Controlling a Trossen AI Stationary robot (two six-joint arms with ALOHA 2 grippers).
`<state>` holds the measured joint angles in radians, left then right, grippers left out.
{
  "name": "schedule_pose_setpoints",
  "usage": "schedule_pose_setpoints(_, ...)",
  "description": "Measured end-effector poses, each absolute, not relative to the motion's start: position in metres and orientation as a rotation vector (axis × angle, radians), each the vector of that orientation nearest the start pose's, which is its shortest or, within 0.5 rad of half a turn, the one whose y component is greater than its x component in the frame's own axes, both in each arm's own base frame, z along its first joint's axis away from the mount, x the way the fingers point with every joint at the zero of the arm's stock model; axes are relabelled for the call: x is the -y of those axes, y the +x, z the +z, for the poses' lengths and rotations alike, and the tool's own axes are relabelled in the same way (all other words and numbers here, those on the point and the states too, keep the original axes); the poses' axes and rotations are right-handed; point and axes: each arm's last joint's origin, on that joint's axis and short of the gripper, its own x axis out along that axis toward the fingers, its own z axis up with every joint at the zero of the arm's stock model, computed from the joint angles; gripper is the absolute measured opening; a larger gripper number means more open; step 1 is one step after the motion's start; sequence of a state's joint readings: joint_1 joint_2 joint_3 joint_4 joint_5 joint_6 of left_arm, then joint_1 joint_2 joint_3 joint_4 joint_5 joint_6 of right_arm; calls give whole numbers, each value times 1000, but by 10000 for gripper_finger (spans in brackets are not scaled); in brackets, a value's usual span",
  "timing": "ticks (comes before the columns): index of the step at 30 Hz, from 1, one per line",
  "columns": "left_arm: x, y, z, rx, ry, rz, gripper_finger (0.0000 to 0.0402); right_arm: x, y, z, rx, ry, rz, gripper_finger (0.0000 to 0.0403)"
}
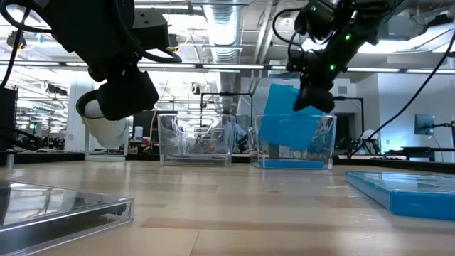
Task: Pick & place jewel cases by type
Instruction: Put the top blue CD case into the right transparent bin
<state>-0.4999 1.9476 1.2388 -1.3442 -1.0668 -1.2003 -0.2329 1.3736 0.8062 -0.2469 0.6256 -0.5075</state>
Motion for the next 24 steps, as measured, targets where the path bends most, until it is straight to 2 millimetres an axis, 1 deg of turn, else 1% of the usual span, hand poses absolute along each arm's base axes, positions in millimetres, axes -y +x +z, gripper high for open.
schedule_pose_setpoints(7, 124, 279, 162, -905, 462, 1014, 137, 91, 262, 203, -1083, -646, -565, 44)
schedule_pose_setpoints(13, 124, 281, 162, -893, 441, 1012, 137, 96, 264, 193, -1135, -671, -527, 44)
schedule_pose_setpoints(19, 125, 281, 162, -892, 439, 1012, 137, 93, 270, 201, -1097, -663, -509, 44)
schedule_pose_setpoints(24, 125, 281, 161, -896, 437, 1012, 137, 90, 276, 214, -1095, -667, -488, 48)
